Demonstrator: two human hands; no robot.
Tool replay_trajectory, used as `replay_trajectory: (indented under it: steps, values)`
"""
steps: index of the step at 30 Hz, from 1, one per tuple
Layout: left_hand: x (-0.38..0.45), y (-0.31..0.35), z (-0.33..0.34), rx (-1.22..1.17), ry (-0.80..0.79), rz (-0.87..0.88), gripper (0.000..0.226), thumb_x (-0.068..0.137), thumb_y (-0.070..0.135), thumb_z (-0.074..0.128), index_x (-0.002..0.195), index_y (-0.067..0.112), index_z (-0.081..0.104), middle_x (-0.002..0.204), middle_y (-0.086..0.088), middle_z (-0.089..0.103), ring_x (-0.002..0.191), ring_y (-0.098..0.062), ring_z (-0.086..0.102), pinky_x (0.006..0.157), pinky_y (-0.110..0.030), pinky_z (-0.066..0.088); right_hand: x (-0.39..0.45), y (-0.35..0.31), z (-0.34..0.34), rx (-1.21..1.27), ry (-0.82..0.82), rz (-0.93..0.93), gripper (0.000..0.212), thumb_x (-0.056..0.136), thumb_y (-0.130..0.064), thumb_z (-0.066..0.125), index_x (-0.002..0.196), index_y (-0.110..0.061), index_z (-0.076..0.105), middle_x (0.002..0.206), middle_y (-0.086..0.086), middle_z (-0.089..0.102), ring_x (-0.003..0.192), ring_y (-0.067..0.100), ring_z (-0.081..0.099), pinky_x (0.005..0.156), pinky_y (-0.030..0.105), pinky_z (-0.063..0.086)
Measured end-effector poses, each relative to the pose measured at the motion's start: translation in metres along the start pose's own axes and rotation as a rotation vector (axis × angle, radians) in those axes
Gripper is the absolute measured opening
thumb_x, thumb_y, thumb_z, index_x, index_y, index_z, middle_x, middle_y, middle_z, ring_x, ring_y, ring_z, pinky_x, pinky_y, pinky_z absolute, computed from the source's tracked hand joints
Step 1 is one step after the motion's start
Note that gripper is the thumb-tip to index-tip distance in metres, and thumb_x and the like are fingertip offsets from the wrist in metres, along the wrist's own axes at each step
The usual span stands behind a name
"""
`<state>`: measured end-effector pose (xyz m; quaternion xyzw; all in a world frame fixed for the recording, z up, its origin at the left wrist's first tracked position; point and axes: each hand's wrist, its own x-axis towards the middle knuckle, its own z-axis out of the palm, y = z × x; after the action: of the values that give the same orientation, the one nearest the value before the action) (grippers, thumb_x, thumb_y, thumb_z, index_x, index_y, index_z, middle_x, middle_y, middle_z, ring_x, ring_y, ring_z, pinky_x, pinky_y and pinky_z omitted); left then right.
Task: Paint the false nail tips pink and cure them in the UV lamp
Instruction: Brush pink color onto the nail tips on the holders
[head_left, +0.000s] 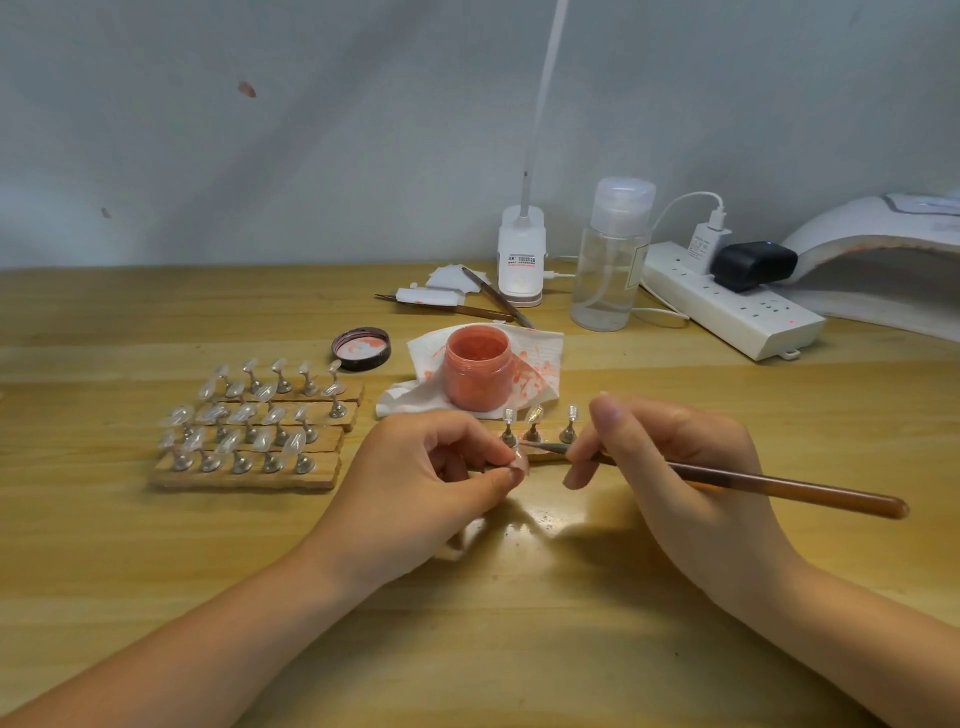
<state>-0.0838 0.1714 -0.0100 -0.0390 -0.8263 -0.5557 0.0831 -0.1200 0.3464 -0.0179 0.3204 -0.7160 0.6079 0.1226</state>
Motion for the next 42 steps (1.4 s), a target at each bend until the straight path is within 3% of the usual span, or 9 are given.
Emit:
replay_trajectory:
  steps: [4, 9, 19, 26, 30, 34, 37, 40, 42]
  values:
    - [0.0005, -0.0009, 0.0004, 0.001, 0.012, 0.002, 0.022, 0.069, 0.009, 0.076, 0.059, 0.027, 0.067, 0.051, 0.010, 0.060, 0.043, 0.000, 0.048, 0.043, -0.011, 0.038, -0.0014, -0.0027, 0.0008, -0.035, -0.009, -0.023, 0.039, 0.086, -0.036, 0.050, 0.060, -0.012, 0.067, 0.055, -0.002, 0.065, 0.054, 0.012, 0.061, 0.056, 0.026, 0.047]
    - [0.0007, -0.0016, -0.0001, 0.013, 0.017, 0.005, 0.022, 0.069, 0.013, 0.077, 0.058, 0.030, 0.068, 0.056, 0.011, 0.062, 0.046, 0.002, 0.048, 0.045, -0.010, 0.038, -0.0032, -0.0040, 0.0007, 0.050, 0.003, 0.002, 0.051, 0.086, -0.051, 0.046, 0.060, -0.013, 0.065, 0.049, 0.004, 0.061, 0.045, 0.020, 0.057, 0.052, 0.033, 0.046]
    - [0.0006, 0.0003, 0.0001, 0.020, 0.005, 0.017, 0.020, 0.070, 0.010, 0.075, 0.061, 0.026, 0.066, 0.054, 0.014, 0.060, 0.044, 0.003, 0.047, 0.044, -0.008, 0.036, 0.0001, 0.0001, 0.0016, -0.003, 0.000, 0.016, 0.040, 0.086, -0.035, 0.047, 0.063, -0.009, 0.067, 0.058, 0.005, 0.065, 0.055, 0.006, 0.059, 0.057, 0.010, 0.039]
    - [0.0015, -0.0015, 0.0005, 0.025, 0.014, 0.024, 0.021, 0.070, 0.010, 0.075, 0.061, 0.026, 0.066, 0.055, 0.014, 0.060, 0.044, 0.000, 0.044, 0.045, -0.009, 0.036, -0.0034, -0.0020, 0.0007, 0.041, -0.031, -0.010, 0.053, 0.088, -0.051, 0.043, 0.059, -0.013, 0.067, 0.053, 0.003, 0.063, 0.051, 0.015, 0.059, 0.053, 0.029, 0.046]
    - [0.0016, -0.0016, 0.0000, 0.039, 0.003, 0.028, 0.019, 0.070, 0.011, 0.076, 0.062, 0.026, 0.067, 0.055, 0.016, 0.060, 0.044, 0.001, 0.044, 0.046, -0.009, 0.035, -0.0031, -0.0016, 0.0000, 0.104, 0.008, -0.011, 0.045, 0.089, -0.036, 0.046, 0.057, -0.010, 0.066, 0.051, 0.003, 0.061, 0.049, 0.005, 0.055, 0.053, 0.009, 0.038]
    - [0.0008, -0.0011, -0.0004, 0.037, -0.004, 0.032, 0.016, 0.071, 0.012, 0.076, 0.064, 0.024, 0.068, 0.056, 0.017, 0.060, 0.046, 0.001, 0.046, 0.046, -0.008, 0.035, -0.0014, -0.0007, 0.0008, 0.056, 0.017, 0.012, 0.041, 0.089, -0.031, 0.043, 0.061, -0.010, 0.065, 0.057, 0.004, 0.063, 0.054, 0.003, 0.057, 0.056, 0.006, 0.037]
    - [0.0007, -0.0011, -0.0002, 0.040, 0.002, 0.035, 0.021, 0.070, 0.011, 0.076, 0.061, 0.027, 0.067, 0.056, 0.017, 0.061, 0.045, 0.003, 0.046, 0.046, -0.008, 0.035, -0.0006, -0.0017, 0.0015, 0.042, 0.001, 0.023, 0.041, 0.088, -0.034, 0.045, 0.063, -0.009, 0.066, 0.059, 0.006, 0.065, 0.057, 0.009, 0.061, 0.057, 0.014, 0.043]
    - [0.0005, -0.0012, 0.0001, 0.045, 0.006, 0.036, 0.024, 0.070, 0.010, 0.076, 0.060, 0.029, 0.066, 0.051, 0.018, 0.058, 0.043, 0.004, 0.046, 0.044, -0.006, 0.033, -0.0013, -0.0035, 0.0018, 0.027, -0.018, 0.030, 0.045, 0.088, -0.040, 0.046, 0.064, -0.009, 0.067, 0.059, 0.006, 0.065, 0.059, 0.017, 0.062, 0.058, 0.033, 0.049]
    - [0.0005, -0.0014, 0.0001, 0.043, 0.007, 0.032, 0.023, 0.070, 0.010, 0.076, 0.060, 0.028, 0.066, 0.051, 0.018, 0.059, 0.042, 0.004, 0.045, 0.044, -0.006, 0.033, -0.0020, -0.0045, 0.0020, 0.015, -0.029, 0.029, 0.048, 0.088, -0.043, 0.044, 0.062, -0.010, 0.067, 0.059, 0.005, 0.065, 0.057, 0.020, 0.062, 0.058, 0.039, 0.048]
